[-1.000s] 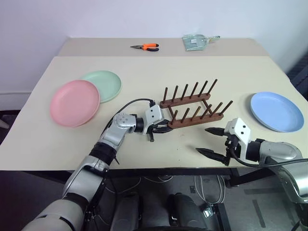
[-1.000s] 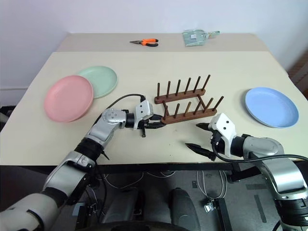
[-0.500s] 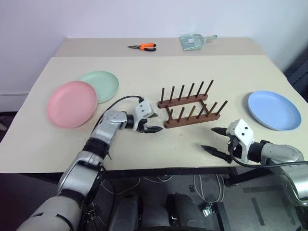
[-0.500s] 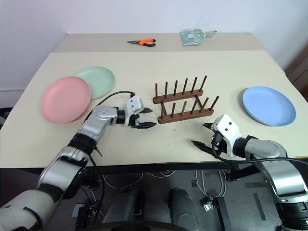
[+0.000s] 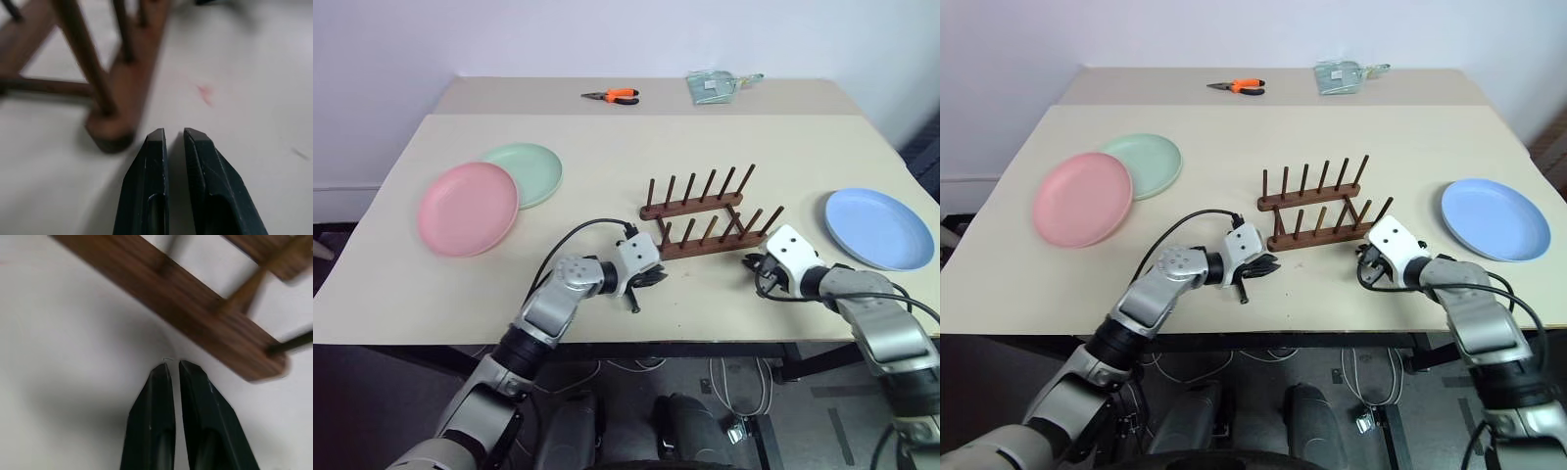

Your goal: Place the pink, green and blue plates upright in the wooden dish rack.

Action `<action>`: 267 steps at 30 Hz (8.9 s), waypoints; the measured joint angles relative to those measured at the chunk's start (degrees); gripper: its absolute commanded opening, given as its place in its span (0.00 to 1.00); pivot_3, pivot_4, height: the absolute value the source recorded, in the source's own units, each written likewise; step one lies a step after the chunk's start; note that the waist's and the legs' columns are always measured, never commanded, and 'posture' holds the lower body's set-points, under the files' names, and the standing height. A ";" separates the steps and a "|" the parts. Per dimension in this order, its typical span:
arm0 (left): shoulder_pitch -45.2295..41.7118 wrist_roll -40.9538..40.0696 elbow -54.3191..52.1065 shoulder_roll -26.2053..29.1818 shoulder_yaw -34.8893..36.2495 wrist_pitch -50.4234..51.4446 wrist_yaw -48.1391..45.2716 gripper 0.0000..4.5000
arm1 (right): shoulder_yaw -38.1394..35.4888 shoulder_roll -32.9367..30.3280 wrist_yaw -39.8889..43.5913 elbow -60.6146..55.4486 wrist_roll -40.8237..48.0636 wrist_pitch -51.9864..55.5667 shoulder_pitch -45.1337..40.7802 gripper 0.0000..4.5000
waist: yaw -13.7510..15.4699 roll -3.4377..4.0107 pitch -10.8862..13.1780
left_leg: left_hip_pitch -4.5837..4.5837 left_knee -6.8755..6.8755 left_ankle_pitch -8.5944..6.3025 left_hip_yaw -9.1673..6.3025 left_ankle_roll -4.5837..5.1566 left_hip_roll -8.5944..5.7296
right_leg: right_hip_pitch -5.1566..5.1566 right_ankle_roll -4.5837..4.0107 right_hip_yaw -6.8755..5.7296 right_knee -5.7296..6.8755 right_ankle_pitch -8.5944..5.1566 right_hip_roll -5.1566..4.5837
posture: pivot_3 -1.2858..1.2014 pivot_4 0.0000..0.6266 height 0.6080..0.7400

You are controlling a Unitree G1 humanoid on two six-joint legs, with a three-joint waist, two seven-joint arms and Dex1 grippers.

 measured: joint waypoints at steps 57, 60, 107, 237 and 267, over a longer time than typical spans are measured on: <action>6.41 -29.04 -15.70 3.56 67.75 35.53 51.81 0.02 | 3.62 2.67 18.62 -16.29 14.03 -2.04 -2.01 0.99 | -0.18 -0.14 0.04 | -0.03 -0.18 0.00 -0.08 -0.18 -0.01 | -0.16 0.05 0.02 -0.06 0.10 -0.18 | 0.52 0.24 1.00; 5.77 -29.95 -16.16 3.58 67.69 35.20 51.61 0.02 | 3.14 2.66 18.10 -17.33 14.07 -2.02 -1.69 0.99 | -0.19 -0.09 0.00 | -0.03 -0.18 0.00 -0.07 -0.19 -0.01 | -0.16 0.05 0.03 -0.06 0.10 -0.18 | 0.52 0.24 1.00; -17.49 -40.10 -24.58 1.72 53.17 17.03 48.63 0.65 | 10.53 6.44 -12.58 3.22 -31.66 -39.22 -27.17 0.00 | -0.83 -0.21 0.12 | -0.09 -0.30 0.29 0.08 -0.57 -0.02 | -0.29 0.02 0.05 -0.09 0.12 0.05 | 0.52 0.24 1.00; -20.84 -41.32 -18.01 7.41 50.18 22.92 46.75 0.62 | 10.60 7.53 -11.23 9.75 -26.70 -40.96 -29.13 0.00 | -1.77 -0.27 0.16 | 0.12 -1.03 0.69 0.19 -1.06 0.04 | -0.45 -0.07 0.15 -0.11 0.08 0.27 | 0.52 0.24 1.00; 17.87 -27.50 -30.88 21.77 14.85 5.11 -2.17 0.62 | -14.41 4.85 7.79 2.15 38.69 22.47 -27.03 0.00 | -1.56 0.03 0.12 | -0.03 -1.13 0.30 0.18 -0.38 0.07 | -0.47 -0.23 0.07 -0.48 0.15 -0.19 | 0.52 0.24 1.00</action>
